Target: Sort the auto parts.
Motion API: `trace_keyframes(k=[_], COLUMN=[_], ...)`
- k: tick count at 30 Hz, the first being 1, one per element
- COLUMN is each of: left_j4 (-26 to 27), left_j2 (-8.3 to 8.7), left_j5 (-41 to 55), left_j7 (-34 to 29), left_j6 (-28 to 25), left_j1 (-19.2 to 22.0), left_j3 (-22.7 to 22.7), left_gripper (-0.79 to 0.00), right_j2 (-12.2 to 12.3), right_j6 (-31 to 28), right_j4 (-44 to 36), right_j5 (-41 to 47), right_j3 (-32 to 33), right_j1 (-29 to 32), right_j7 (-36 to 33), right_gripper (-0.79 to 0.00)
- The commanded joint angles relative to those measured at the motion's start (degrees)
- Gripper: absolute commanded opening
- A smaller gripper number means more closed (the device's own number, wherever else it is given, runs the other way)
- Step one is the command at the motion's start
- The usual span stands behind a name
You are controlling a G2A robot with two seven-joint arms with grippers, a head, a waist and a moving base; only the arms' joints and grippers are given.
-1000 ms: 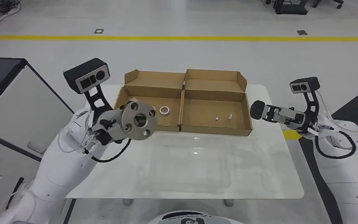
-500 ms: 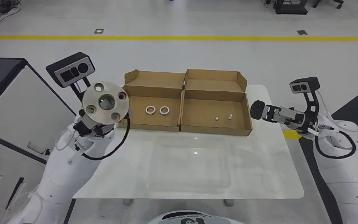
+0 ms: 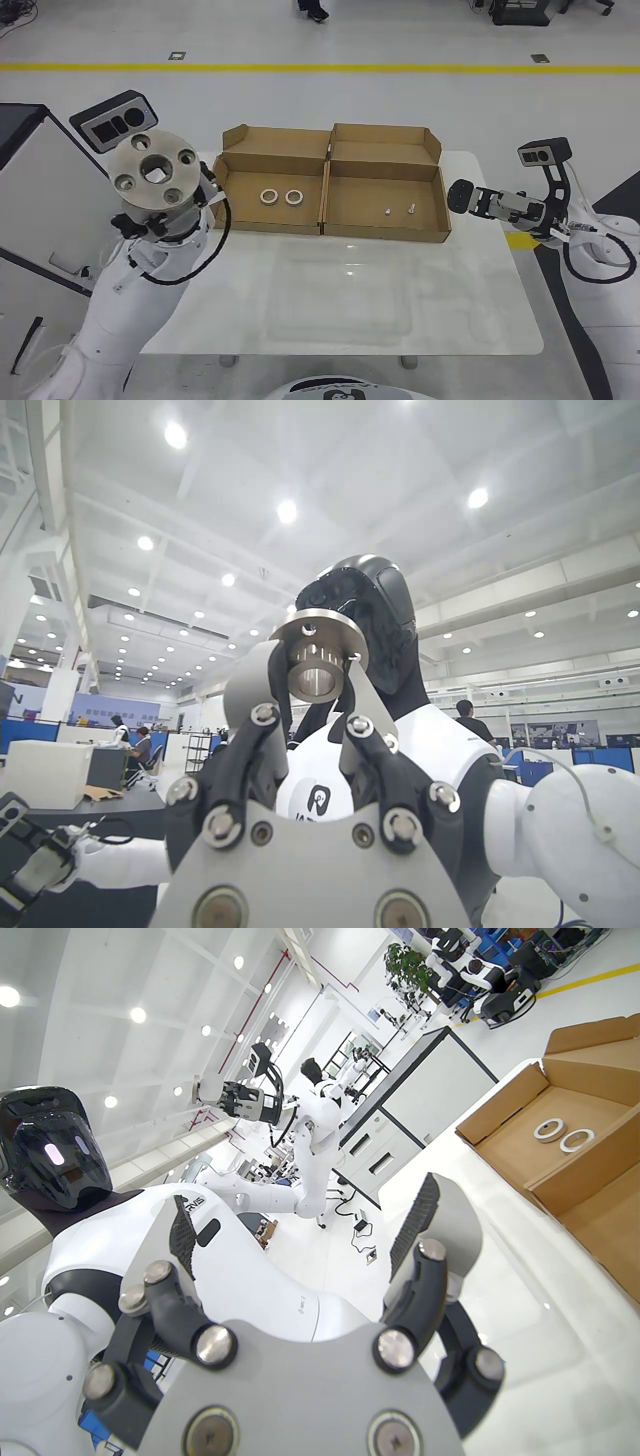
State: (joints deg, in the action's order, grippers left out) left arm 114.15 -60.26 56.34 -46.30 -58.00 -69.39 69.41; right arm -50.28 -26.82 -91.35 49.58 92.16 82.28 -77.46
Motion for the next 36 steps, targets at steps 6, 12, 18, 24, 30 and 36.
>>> trace_keyframes(k=[6, 12, 18, 24, 30, 36], left_j4=[-1.0, -1.8, -1.5, -1.0, -0.8, -0.5], left_j2=[0.21, 1.14, 2.32, 3.0, 2.75, 2.37], left_j5=[-4.2, -8.1, -9.4, -6.6, -2.1, -2.9], left_j7=[0.0, -0.9, -0.6, 0.0, 0.0, 0.0], left_j6=[0.0, 0.9, 0.6, 0.0, 0.0, 0.0], left_j1=[-0.6, -0.5, 0.3, 1.1, 1.3, 1.2], left_j3=[0.1, -0.7, -1.9, -2.1, -0.3, 0.1], left_gripper=[-0.785, -0.785, -0.785, -0.785, -0.785, -0.785], right_j2=[0.0, 0.0, 0.0, 0.0, 0.0, 0.0], right_j6=[0.0, 0.0, 0.0, 0.0, 0.0, 0.0], right_j4=[0.0, 0.0, 0.0, 0.0, 0.0, 0.0], right_j5=[0.0, 0.0, 0.0, 0.0, 0.0, 0.0], right_j3=[0.0, 0.0, 0.0, 0.0, 0.0, 0.0], right_j1=[0.0, 0.0, 0.0, 0.0, 0.0, 0.0], right_j7=[0.0, 0.0, 0.0, 0.0, 0.0, 0.0], right_gripper=[0.0, 0.0, 0.0, 0.0, 0.0, 0.0])
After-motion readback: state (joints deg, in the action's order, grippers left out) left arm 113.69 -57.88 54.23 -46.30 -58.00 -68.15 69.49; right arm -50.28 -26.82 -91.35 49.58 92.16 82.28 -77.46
